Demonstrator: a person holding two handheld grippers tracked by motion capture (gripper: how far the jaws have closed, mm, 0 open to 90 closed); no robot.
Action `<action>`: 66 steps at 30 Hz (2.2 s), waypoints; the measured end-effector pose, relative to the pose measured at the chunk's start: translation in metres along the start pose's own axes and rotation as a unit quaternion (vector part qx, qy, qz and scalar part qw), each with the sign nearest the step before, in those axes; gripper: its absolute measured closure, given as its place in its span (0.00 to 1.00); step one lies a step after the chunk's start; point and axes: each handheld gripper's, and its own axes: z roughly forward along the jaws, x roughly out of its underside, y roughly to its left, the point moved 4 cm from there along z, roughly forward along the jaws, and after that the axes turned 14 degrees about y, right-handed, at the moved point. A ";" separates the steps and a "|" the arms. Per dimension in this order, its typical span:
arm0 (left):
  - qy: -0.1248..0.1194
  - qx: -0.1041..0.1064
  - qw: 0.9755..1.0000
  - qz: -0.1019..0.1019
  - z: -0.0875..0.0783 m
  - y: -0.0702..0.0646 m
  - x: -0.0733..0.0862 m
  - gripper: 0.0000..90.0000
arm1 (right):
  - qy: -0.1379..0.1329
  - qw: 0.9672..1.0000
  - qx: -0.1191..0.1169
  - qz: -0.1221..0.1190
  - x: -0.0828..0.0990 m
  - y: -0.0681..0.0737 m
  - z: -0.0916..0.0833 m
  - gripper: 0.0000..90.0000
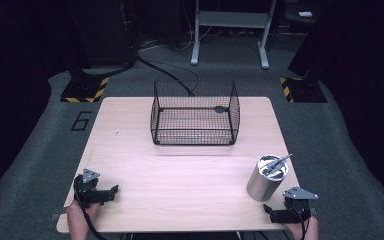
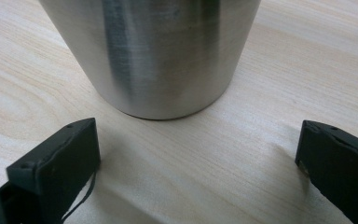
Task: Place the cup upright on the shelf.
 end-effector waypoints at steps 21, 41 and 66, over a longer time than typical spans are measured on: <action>0.000 0.000 1.000 0.000 0.000 0.000 0.000 0.00 | -0.014 1.000 -0.002 0.010 -0.008 0.003 -0.013 0.00; 0.000 0.000 1.000 0.000 0.000 0.000 0.000 0.00 | -0.094 0.996 0.008 0.004 -0.059 0.017 -0.057 0.00; 0.000 0.000 1.000 -0.001 0.000 0.000 0.000 0.00 | -0.138 0.990 -0.003 0.010 -0.096 0.023 -0.055 0.00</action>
